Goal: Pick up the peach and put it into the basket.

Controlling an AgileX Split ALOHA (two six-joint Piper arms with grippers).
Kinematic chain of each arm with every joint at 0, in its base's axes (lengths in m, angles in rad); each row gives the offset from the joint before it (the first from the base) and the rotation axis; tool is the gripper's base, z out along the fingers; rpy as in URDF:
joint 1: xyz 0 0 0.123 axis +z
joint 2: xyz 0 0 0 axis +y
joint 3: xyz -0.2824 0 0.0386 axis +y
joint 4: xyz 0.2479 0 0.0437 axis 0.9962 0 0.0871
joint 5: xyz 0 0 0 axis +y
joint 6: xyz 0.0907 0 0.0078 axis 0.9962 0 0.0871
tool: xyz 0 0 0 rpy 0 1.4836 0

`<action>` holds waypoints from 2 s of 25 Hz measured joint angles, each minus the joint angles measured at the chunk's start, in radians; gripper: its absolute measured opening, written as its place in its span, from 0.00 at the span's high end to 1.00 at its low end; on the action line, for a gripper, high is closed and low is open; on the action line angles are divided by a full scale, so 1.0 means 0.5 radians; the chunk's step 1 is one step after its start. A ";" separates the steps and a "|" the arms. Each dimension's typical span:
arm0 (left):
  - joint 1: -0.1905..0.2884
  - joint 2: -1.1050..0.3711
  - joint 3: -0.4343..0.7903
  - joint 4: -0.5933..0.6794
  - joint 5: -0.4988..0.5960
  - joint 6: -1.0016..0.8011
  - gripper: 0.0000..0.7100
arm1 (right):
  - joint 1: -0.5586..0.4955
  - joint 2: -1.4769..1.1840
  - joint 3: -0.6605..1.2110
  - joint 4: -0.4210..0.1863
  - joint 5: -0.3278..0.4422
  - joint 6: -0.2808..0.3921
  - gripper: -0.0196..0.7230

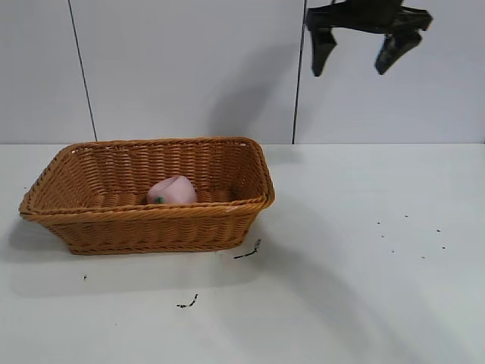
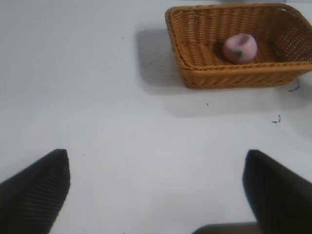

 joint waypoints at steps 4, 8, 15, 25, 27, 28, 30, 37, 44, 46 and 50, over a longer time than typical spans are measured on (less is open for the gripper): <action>0.000 0.000 0.000 0.000 0.000 0.000 0.02 | 0.010 -0.035 0.003 0.025 0.002 0.000 0.04; 0.000 0.000 0.000 0.000 0.000 0.000 0.02 | 0.010 -0.148 0.065 0.024 0.002 0.000 0.04; 0.000 0.000 0.000 0.000 0.000 0.000 0.02 | 0.010 -0.701 0.638 0.023 0.000 0.000 0.04; 0.000 0.000 0.000 0.000 0.000 0.000 0.02 | 0.010 -1.989 2.005 0.027 0.001 0.000 0.04; 0.000 0.000 0.000 0.000 0.000 0.000 0.02 | 0.010 -2.258 2.280 0.029 0.005 0.000 0.04; 0.000 0.000 0.000 0.000 0.000 0.000 0.02 | 0.010 -2.373 2.429 0.031 0.004 0.000 0.04; 0.000 0.000 0.000 0.000 0.000 0.000 0.02 | 0.010 -2.658 2.690 0.031 -0.024 0.000 0.04; 0.000 0.000 0.000 0.000 0.000 0.000 0.02 | 0.010 -3.632 3.438 0.029 -0.310 0.000 0.04; 0.000 0.000 0.000 0.000 0.000 0.000 0.02 | 0.010 -4.262 3.496 0.023 -0.362 0.000 0.04; 0.000 0.000 0.000 0.000 0.000 0.000 0.02 | 0.010 -4.393 3.498 0.023 -0.363 0.000 0.04; 0.000 0.000 0.000 0.000 0.000 0.000 0.02 | 0.010 -4.509 3.498 0.021 -0.365 0.000 0.04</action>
